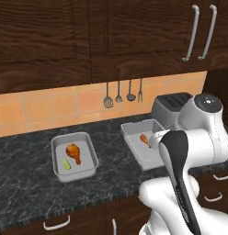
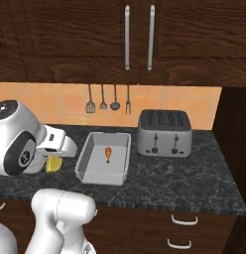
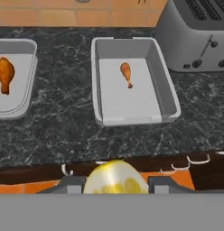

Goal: Place one lemon wedge and one chicken drumstick in each tupperware on the nearby counter, to pack two identical lunches.

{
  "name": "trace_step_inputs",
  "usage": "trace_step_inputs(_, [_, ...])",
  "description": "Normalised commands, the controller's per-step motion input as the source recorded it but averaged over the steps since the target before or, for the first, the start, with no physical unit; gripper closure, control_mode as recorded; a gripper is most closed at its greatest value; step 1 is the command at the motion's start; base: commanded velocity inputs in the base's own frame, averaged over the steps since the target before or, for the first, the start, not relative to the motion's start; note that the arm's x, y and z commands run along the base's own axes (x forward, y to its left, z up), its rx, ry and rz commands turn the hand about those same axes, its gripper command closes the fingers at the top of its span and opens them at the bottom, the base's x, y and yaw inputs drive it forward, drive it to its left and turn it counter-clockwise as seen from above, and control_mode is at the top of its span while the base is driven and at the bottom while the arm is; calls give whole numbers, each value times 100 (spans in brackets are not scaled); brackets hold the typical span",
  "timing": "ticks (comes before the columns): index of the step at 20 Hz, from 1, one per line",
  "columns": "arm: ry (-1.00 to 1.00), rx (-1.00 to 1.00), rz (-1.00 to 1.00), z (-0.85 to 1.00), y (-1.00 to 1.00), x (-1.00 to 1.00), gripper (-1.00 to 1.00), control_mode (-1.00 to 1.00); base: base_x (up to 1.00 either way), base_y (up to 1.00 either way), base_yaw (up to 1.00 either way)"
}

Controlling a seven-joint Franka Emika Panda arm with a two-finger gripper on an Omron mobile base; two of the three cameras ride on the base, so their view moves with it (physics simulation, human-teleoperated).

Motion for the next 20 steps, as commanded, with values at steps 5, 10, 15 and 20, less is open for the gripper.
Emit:
trace_step_inputs(5, [0, -5, 2, -69, 0, 74, 100, -100, 0, 0, 0])
trace_step_inputs(10, [2, -2, 3, -58, -12, 96, 100, -100, 0, 0, 0])
trace_step_inputs(15, [13, 1, -1, -39, -36, 100, 100, -100, 0, 0, 0])
trace_step_inputs(20, [17, 4, -7, -52, -13, 100, 100, -100, 0, 0, 0])
